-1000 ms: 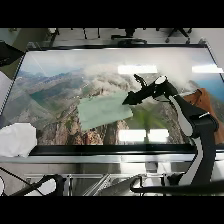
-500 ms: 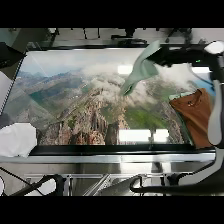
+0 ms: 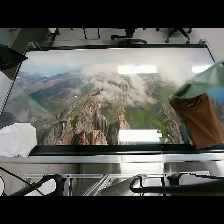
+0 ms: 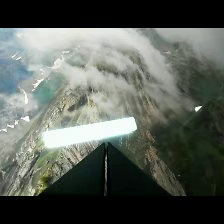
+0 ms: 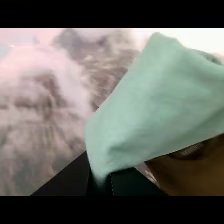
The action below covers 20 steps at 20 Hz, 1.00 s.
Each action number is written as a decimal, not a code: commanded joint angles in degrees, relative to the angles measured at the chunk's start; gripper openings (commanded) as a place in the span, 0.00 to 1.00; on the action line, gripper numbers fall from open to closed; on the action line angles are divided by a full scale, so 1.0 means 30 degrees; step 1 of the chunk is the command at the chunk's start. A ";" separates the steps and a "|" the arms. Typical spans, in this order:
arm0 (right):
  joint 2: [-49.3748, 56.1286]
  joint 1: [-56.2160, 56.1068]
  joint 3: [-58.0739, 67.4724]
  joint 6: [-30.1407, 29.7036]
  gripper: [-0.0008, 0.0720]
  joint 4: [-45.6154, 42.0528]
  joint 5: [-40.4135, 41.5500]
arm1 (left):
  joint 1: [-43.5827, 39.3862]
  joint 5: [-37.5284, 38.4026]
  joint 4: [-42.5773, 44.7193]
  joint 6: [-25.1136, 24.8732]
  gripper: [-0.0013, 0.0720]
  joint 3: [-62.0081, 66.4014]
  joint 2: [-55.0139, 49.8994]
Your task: Fold the shirts.
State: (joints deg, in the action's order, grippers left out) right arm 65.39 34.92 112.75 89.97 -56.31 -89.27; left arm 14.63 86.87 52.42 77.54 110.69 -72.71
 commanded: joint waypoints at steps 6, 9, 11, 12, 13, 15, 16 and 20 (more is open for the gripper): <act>-0.2841 0.0692 -0.7111 0.5348 0.04 -1.0797 -0.5391 | -0.2237 0.0255 0.0022 -0.0918 0.04 -0.0007 -0.0022; -0.3118 0.0692 -0.9697 0.5523 0.34 -1.2145 -0.5362 | -0.3315 0.0226 0.0015 -0.1042 0.04 -0.0007 -0.0284; -0.2594 0.0692 -1.0010 0.5158 0.81 -1.2968 -0.5391 | -0.3861 0.0240 0.0029 -0.1042 0.04 -0.0007 -0.0612; -0.2361 0.0692 -0.9930 0.4940 0.80 -1.3027 -0.5348 | -0.4087 0.0248 0.0029 -0.1035 0.04 -0.0007 -0.0801; -0.2142 0.0685 -0.9734 0.4940 0.80 -1.3019 -0.5304 | -0.4320 0.0270 0.0029 -0.1027 0.04 -0.0007 -0.0998; -0.1676 0.0612 -0.8845 0.4925 0.80 -1.2845 -0.5034 | -0.4728 0.0255 0.0022 -0.1020 0.04 -0.0007 -0.1333; -0.1457 0.0474 -0.8211 0.4925 0.79 -1.2393 -0.4794 | -0.4881 0.0175 0.0022 -0.1027 0.04 0.0000 -0.1472; -0.1370 -0.1100 -0.7016 0.4379 0.05 -0.8225 -0.1698 | -0.4685 -0.0350 -0.0022 -0.1020 0.04 -0.0007 -0.1173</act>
State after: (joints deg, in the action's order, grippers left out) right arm 60.88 34.46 89.73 104.73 -89.52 -100.86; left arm 0.60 86.65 52.47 74.52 110.69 -76.55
